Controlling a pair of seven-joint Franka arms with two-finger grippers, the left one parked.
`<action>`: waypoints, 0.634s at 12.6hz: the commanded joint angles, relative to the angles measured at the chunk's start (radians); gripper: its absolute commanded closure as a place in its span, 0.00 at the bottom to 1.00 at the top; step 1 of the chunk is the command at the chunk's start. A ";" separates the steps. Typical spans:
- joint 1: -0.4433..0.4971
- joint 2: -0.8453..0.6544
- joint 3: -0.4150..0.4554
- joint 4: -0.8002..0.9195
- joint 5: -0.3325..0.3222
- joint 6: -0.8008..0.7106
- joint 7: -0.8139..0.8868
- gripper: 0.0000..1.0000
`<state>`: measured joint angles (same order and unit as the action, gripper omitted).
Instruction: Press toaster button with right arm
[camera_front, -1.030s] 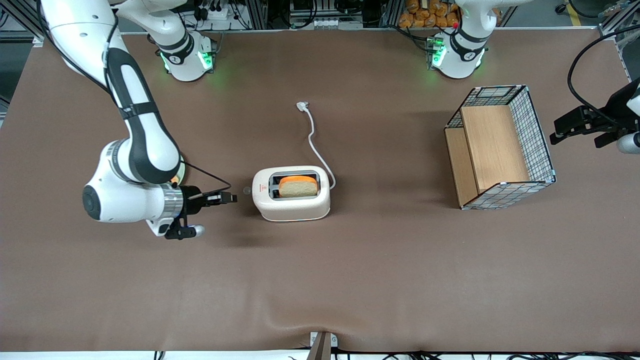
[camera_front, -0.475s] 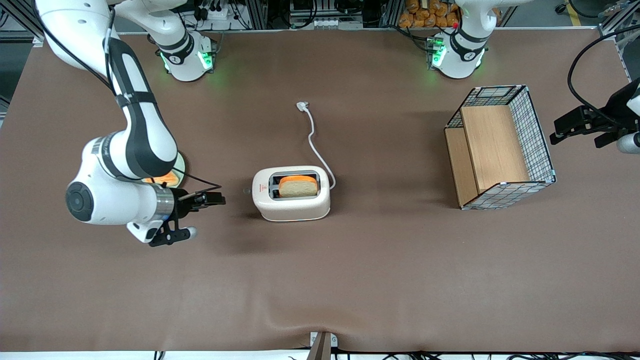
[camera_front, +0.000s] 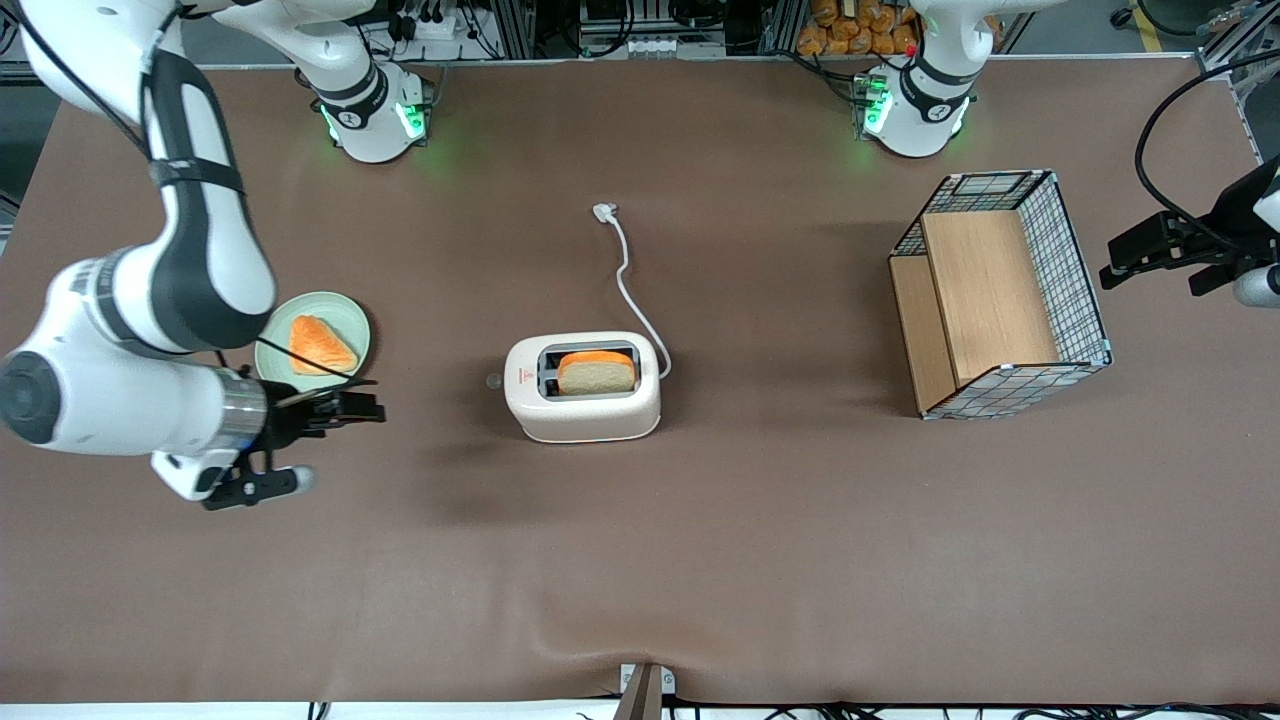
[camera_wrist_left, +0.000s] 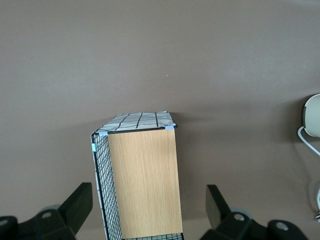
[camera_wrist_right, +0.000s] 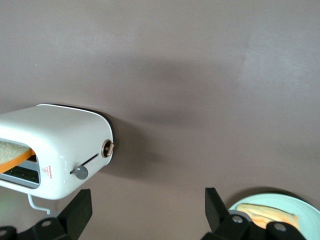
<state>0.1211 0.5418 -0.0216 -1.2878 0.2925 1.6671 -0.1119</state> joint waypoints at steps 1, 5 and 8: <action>-0.049 0.000 0.019 0.071 -0.026 -0.067 -0.009 0.00; -0.081 -0.094 0.058 0.074 -0.148 -0.081 0.009 0.00; -0.103 -0.154 0.071 0.073 -0.194 -0.163 0.044 0.00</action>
<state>0.0480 0.4315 0.0163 -1.2078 0.1558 1.5538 -0.1056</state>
